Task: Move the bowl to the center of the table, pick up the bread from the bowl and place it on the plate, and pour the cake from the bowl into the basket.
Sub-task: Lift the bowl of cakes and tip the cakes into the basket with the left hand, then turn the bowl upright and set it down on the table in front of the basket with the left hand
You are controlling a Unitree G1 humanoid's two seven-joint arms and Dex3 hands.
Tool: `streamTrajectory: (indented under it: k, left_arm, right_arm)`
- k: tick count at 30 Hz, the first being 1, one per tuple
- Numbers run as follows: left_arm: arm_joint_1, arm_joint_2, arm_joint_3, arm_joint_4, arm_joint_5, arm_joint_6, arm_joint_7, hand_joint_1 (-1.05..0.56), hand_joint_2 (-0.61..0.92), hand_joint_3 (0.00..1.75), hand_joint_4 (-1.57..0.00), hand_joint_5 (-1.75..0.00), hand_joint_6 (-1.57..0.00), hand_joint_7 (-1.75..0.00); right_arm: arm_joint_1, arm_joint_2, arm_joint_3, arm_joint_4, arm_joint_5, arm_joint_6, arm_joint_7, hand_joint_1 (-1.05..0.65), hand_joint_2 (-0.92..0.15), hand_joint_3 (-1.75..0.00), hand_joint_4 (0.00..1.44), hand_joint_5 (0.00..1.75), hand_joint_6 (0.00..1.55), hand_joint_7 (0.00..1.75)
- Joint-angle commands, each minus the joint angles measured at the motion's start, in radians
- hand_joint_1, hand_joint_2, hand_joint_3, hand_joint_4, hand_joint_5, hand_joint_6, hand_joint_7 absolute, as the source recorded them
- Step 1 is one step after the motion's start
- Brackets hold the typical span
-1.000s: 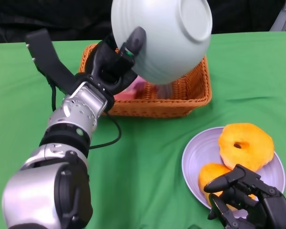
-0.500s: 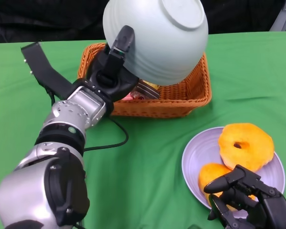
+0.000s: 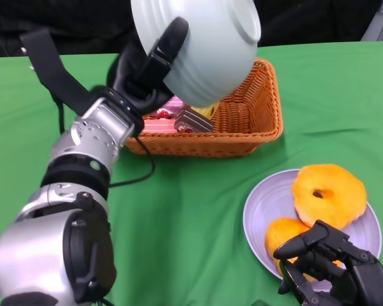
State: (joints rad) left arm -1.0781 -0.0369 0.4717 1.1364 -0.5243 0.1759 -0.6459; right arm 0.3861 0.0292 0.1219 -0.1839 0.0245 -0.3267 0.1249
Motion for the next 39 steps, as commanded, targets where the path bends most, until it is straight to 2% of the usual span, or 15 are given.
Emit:
streamTrajectory:
  k: [1,6,8,12,15,18,21,22,25,27,30,32,35,39]
  left_arm:
    - [0.01,0.052,-0.044,-0.058,0.033,-0.043,-0.068,-0.2,0.75,0.89,-0.8,-1.75,-0.79,-1.54]
    - [0.067,0.085,-0.129,-0.179,0.104,-0.131,-0.096,-0.2,0.75,0.91,-0.83,-1.75,-0.79,-1.55]
    - [0.093,0.094,-0.158,-0.225,0.127,-0.168,-0.104,-0.18,0.64,1.08,-0.85,-1.75,-0.79,-1.56]
    - [0.148,0.123,-0.218,-0.308,0.173,-0.253,-0.141,-0.19,0.58,1.17,-0.85,-1.75,-0.75,-1.6]
    - [0.22,0.16,-0.276,-0.372,0.247,-0.443,-0.184,-0.17,0.54,1.18,-0.82,-1.75,-0.74,-1.59]
    - [0.307,0.215,-0.346,-0.413,0.376,-0.7,-0.159,-0.21,0.52,1.19,-0.82,-1.75,-0.74,-1.55]
    - [0.379,0.243,-0.38,-0.432,0.417,-0.821,-0.158,-0.2,0.61,1.03,-0.81,-1.75,-0.71,-1.5]
    - [0.41,0.255,-0.391,-0.432,0.446,-0.897,-0.138,-0.2,0.62,1.0,-0.81,-1.75,-0.71,-1.5]
    - [0.475,0.277,-0.411,-0.423,0.508,-1.069,-0.08,-0.15,0.55,1.08,-0.82,-1.75,-0.73,-1.48]
    - [0.524,0.293,-0.411,-0.407,0.569,-1.217,-0.016,-0.08,0.45,1.21,-0.79,-1.72,-0.77,-1.42]
    - [0.557,0.314,-0.398,-0.362,0.666,-1.394,0.09,-0.08,0.4,1.28,-0.81,-1.71,-0.83,-1.31]
    - [0.558,0.325,-0.4,-0.333,0.71,-1.448,0.147,-0.09,0.38,1.3,-0.82,-1.71,-0.85,-1.28]
    - [0.616,0.355,-0.316,-0.327,0.895,-1.586,0.278,-0.09,0.38,1.32,-0.83,-1.73,-0.87,-1.25]
    - [0.651,0.38,-0.248,-0.323,1.101,-1.649,0.448,-0.07,0.38,1.28,-0.81,-1.74,-0.9,-1.2]
  right_arm:
    - [0.003,-0.005,-0.006,-0.004,0.011,-0.004,-0.004,-0.07,-0.77,-0.65,0.67,1.56,0.62,1.27]
    - [0.004,-0.006,-0.007,-0.009,0.014,-0.003,-0.004,-0.08,-0.77,-0.65,0.67,1.56,0.62,1.27]
    - [0.005,-0.007,-0.008,-0.008,0.015,-0.005,-0.003,-0.08,-0.77,-0.64,0.67,1.55,0.62,1.27]
    - [0.009,-0.006,-0.007,-0.018,0.017,0.006,-0.004,-0.09,-0.78,-0.63,0.67,1.55,0.62,1.26]
    - [0.011,-0.005,-0.006,-0.02,0.023,0.007,-0.002,-0.08,-0.79,-0.62,0.67,1.55,0.61,1.26]
    - [0.011,-0.005,-0.007,-0.02,0.025,0.004,-0.002,-0.07,-0.8,-0.62,0.67,1.55,0.61,1.25]
    - [0.012,-0.008,-0.006,-0.019,0.017,-0.004,-0.003,-0.08,-0.8,-0.61,0.67,1.56,0.61,1.26]
    - [0.013,-0.007,-0.006,-0.023,0.016,-0.001,-0.004,-0.08,-0.8,-0.61,0.67,1.56,0.61,1.26]
    - [0.017,-0.005,-0.004,-0.032,0.016,0.008,-0.008,-0.09,-0.8,-0.59,0.67,1.56,0.61,1.26]
    - [0.018,-0.005,-0.006,-0.035,0.013,0.007,-0.011,-0.08,-0.8,-0.59,0.67,1.55,0.61,1.26]
    - [0.015,-0.005,-0.009,-0.032,0.006,-0.002,-0.017,-0.08,-0.8,-0.59,0.68,1.55,0.62,1.26]
    - [0.014,-0.005,-0.009,-0.032,0.004,-0.005,-0.019,-0.08,-0.8,-0.59,0.69,1.55,0.62,1.26]
    - [0.013,-0.006,-0.01,-0.033,0.01,-0.001,-0.019,-0.08,-0.8,-0.59,0.69,1.54,0.62,1.26]
    - [0.012,-0.007,-0.01,-0.035,0.009,0.004,-0.022,-0.09,-0.8,-0.58,0.69,1.54,0.62,1.26]
